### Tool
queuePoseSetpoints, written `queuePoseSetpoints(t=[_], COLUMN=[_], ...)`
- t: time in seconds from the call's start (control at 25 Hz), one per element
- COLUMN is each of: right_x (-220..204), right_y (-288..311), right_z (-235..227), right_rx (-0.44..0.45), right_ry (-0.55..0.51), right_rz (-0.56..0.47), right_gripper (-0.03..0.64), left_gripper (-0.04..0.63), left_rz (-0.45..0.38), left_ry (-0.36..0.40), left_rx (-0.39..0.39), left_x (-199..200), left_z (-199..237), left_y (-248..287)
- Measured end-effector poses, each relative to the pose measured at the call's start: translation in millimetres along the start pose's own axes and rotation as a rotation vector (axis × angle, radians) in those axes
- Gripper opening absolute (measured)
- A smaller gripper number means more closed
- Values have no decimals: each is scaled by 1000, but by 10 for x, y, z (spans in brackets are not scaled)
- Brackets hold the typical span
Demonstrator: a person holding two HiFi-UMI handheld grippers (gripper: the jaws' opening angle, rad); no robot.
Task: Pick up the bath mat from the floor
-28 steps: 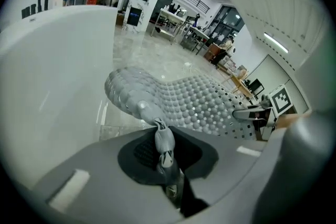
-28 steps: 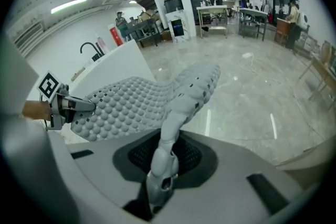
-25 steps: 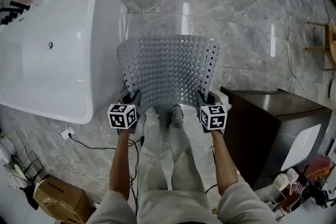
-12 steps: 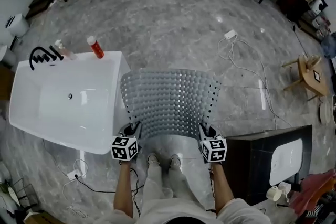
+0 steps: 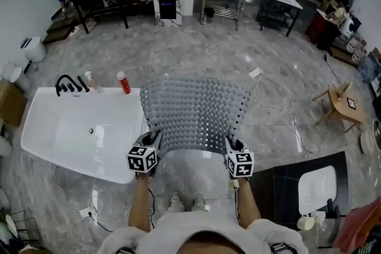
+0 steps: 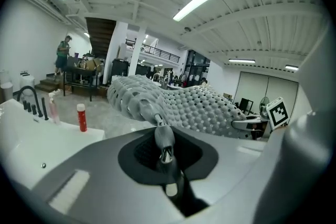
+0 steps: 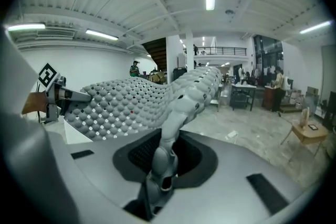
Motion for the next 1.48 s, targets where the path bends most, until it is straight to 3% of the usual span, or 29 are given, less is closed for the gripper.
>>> queuePoseSetpoints(t=[0.2,0.52,1.48], right_x=[249,374,262], right_y=[-181,-175,-216], right_z=[-79,-42,1], right_rx=[-17,-38,-32], right_ry=[-20,-47,-70], right_rz=[-70,-100,-78], right_gripper=[80,78,74], left_gripper=[40,41,41], left_rz=[-61,-86,-61], left_ry=[36,54,53], left_rx=[-8,-28,-48], left_x=[300,372,282], left_z=[-220,-286,-298], left_y=[-119,-115,-97])
Point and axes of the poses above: the fingertips, and each gripper's own axes: y forward along the fingers, z to its left, x out of its top, the point moved 2 cm from there along -y, backward along the fingers, and after that the axes turned 3 degrees about y, right-handed, at the moved point
